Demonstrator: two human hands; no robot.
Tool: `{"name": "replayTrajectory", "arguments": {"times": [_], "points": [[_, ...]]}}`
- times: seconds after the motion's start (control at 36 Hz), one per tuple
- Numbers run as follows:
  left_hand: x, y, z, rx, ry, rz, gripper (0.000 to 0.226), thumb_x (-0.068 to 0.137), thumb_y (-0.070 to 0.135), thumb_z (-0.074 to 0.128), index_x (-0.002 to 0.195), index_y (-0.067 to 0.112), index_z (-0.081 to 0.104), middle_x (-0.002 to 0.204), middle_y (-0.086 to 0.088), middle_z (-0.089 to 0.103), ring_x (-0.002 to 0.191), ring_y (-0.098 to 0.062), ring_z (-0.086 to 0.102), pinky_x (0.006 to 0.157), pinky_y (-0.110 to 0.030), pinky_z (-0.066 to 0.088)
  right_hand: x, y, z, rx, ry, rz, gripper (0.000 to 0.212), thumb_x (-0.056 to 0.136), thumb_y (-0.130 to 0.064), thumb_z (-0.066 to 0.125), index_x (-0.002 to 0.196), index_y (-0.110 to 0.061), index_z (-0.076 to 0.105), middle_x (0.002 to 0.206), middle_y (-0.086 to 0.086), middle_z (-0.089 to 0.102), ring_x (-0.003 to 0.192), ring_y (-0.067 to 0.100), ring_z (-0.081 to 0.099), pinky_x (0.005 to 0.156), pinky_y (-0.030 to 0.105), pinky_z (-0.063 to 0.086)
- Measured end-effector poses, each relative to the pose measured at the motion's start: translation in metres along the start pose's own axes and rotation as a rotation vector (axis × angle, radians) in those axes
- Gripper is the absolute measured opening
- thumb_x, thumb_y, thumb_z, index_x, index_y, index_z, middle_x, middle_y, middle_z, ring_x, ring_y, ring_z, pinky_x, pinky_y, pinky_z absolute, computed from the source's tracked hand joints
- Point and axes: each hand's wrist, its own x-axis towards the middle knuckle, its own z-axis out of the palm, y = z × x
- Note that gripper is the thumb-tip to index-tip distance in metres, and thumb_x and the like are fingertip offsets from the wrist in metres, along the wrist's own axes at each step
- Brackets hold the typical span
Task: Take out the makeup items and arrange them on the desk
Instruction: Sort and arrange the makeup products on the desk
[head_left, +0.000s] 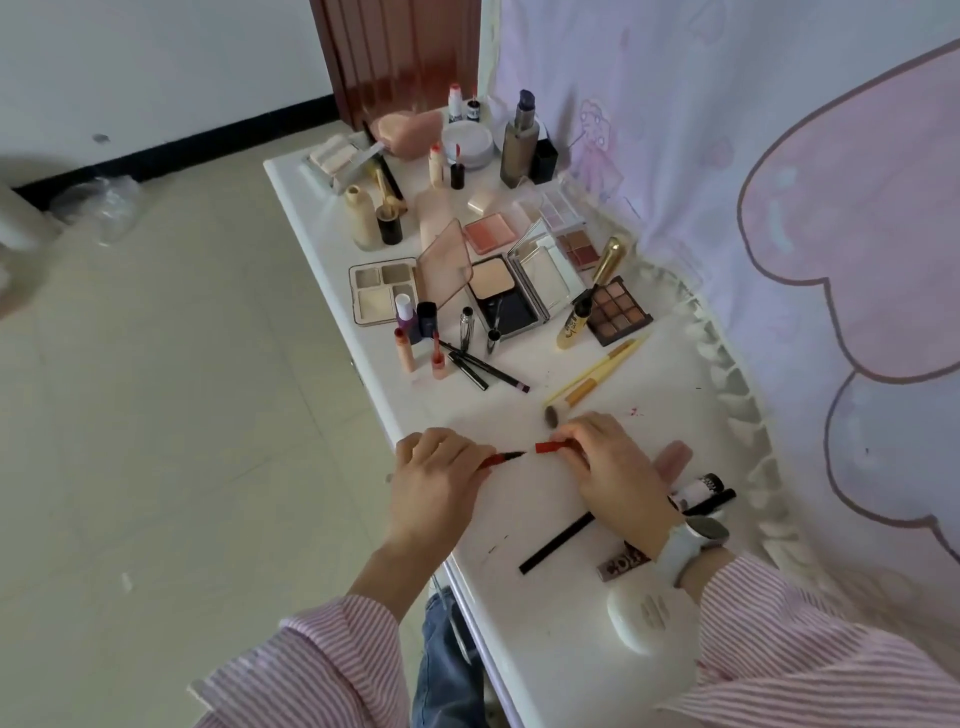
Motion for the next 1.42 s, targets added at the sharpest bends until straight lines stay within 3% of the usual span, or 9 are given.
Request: {"name": "replayTrajectory", "arguments": {"times": [0.17,0.39,0.58,0.69,0.83,0.97,1.08,1.28,1.42], "points": [[0.003,-0.007,0.013,-0.001,0.120,0.046,0.016,0.084,0.026,0.060,0.090,0.024,0.074,0.085,0.005,0.066,0.082,-0.021,0.059,0.081,-0.040,0.038,0.011,0.004,0.010,-0.088,0.131,-0.117,0.014,0.080,-0.011,0.069,0.094,-0.009,0.066,0.093,0.005,0.058,0.090,0.017,0.047,0.067,0.029,0.045],[0.014,0.002,0.019,-0.005,0.129,-0.013,0.020,0.086,0.030,0.056,0.089,0.023,0.074,0.084,0.003,0.064,0.085,-0.015,0.048,0.082,-0.033,0.030,0.019,0.003,0.010,-0.059,0.123,-0.132,0.018,0.081,-0.008,0.068,0.097,-0.007,0.061,0.099,0.005,0.061,0.092,0.021,0.058,0.074,0.025,0.048],[0.009,0.009,0.018,0.051,0.115,-0.107,0.029,0.084,0.032,0.053,0.099,0.015,0.071,0.092,-0.002,0.064,0.088,-0.020,0.055,0.084,-0.037,0.033,0.006,0.001,-0.014,-0.002,0.199,-0.109,0.019,0.086,-0.003,0.058,0.104,-0.008,0.058,0.097,-0.001,0.056,0.080,0.009,0.051,0.062,0.020,0.043],[-0.003,0.015,0.016,0.117,0.135,-0.163,0.036,0.082,0.031,0.055,0.113,0.014,0.062,0.111,-0.008,0.060,0.108,-0.024,0.048,0.098,-0.047,0.030,-0.012,0.011,-0.035,-0.074,0.281,-0.057,0.025,0.081,0.003,0.058,0.105,-0.005,0.059,0.098,0.008,0.059,0.086,0.020,0.055,0.068,0.034,0.050],[-0.031,0.030,0.018,0.099,0.164,-0.161,0.036,0.082,0.024,0.058,0.116,0.014,0.055,0.120,-0.009,0.055,0.119,-0.027,0.042,0.101,-0.053,0.028,-0.031,0.025,-0.047,-0.245,0.123,0.097,0.034,0.074,-0.001,0.060,0.106,-0.011,0.062,0.108,0.009,0.058,0.103,0.032,0.049,0.083,0.046,0.042],[-0.060,0.043,0.021,-0.031,0.117,-0.132,0.027,0.086,0.017,0.050,0.108,0.007,0.063,0.115,-0.014,0.059,0.114,-0.029,0.046,0.099,-0.045,0.034,-0.048,0.011,-0.034,-0.374,-0.070,-0.206,0.026,0.072,-0.022,0.044,0.090,-0.022,0.063,0.097,-0.004,0.058,0.096,0.017,0.041,0.074,0.046,0.042],[-0.064,0.042,0.019,-0.063,0.080,-0.136,0.030,0.091,0.015,0.044,0.107,0.002,0.066,0.111,-0.017,0.062,0.113,-0.031,0.049,0.101,-0.045,0.036,-0.045,0.000,-0.025,-0.397,-0.235,-0.201,0.016,0.072,-0.015,0.070,0.086,-0.020,0.064,0.093,0.000,0.058,0.091,0.025,0.051,0.075,0.044,0.040],[-0.058,0.045,0.005,-0.089,0.060,-0.108,0.032,0.091,0.020,0.044,0.103,0.001,0.067,0.101,-0.012,0.066,0.104,-0.028,0.057,0.093,-0.041,0.044,-0.036,-0.002,-0.021,-0.425,-0.202,-0.282,0.019,0.071,-0.013,0.075,0.082,-0.017,0.060,0.087,0.000,0.058,0.085,0.019,0.042,0.067,0.038,0.038],[-0.056,0.055,-0.002,-0.083,-0.070,0.037,0.030,0.090,0.027,0.044,0.092,0.009,0.068,0.071,0.000,0.062,0.061,-0.018,0.059,0.059,-0.027,0.043,-0.041,-0.019,-0.031,-0.101,-0.335,-0.223,0.011,0.093,-0.018,0.052,0.096,-0.010,0.058,0.086,-0.010,0.050,0.082,0.006,0.043,0.076,0.023,0.034]]}}
